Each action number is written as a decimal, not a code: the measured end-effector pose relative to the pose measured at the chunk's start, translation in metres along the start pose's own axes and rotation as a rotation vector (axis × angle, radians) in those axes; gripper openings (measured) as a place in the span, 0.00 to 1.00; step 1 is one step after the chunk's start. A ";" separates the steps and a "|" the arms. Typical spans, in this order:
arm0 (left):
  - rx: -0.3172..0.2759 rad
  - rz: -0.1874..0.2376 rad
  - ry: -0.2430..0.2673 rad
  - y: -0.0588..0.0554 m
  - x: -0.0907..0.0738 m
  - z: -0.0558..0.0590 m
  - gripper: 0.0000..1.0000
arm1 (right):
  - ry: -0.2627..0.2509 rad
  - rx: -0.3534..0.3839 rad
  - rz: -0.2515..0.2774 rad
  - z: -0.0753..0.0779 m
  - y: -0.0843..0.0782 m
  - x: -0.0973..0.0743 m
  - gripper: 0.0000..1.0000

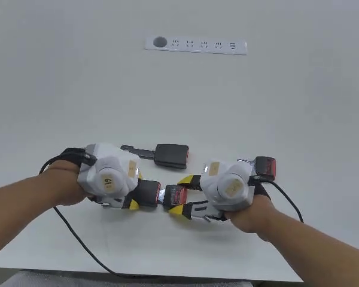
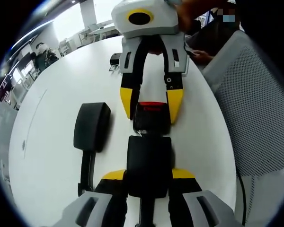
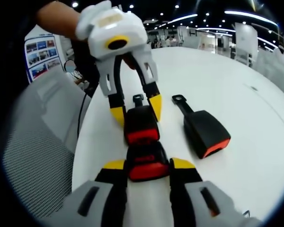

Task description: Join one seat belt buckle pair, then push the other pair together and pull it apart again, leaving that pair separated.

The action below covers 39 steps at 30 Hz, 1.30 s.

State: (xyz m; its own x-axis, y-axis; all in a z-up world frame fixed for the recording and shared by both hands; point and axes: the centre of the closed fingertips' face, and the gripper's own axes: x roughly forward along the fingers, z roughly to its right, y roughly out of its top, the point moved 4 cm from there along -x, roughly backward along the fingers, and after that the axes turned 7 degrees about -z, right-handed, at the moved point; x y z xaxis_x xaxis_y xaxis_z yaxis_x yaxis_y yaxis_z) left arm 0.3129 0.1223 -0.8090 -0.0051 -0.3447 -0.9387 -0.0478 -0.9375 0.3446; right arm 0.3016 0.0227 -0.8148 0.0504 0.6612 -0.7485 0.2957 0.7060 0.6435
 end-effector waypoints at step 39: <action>-0.029 0.183 -0.030 -0.013 -0.003 0.000 0.33 | -0.010 0.072 0.092 -0.001 -0.003 -0.001 0.33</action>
State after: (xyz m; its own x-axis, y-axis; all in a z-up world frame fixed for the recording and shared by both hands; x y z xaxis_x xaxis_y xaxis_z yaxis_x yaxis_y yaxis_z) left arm 0.3138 0.1356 -0.8103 -0.0405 -0.5089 -0.8599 -0.0141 -0.8602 0.5098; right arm 0.2993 0.0206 -0.8157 0.0902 0.7198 -0.6883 0.3571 0.6218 0.6970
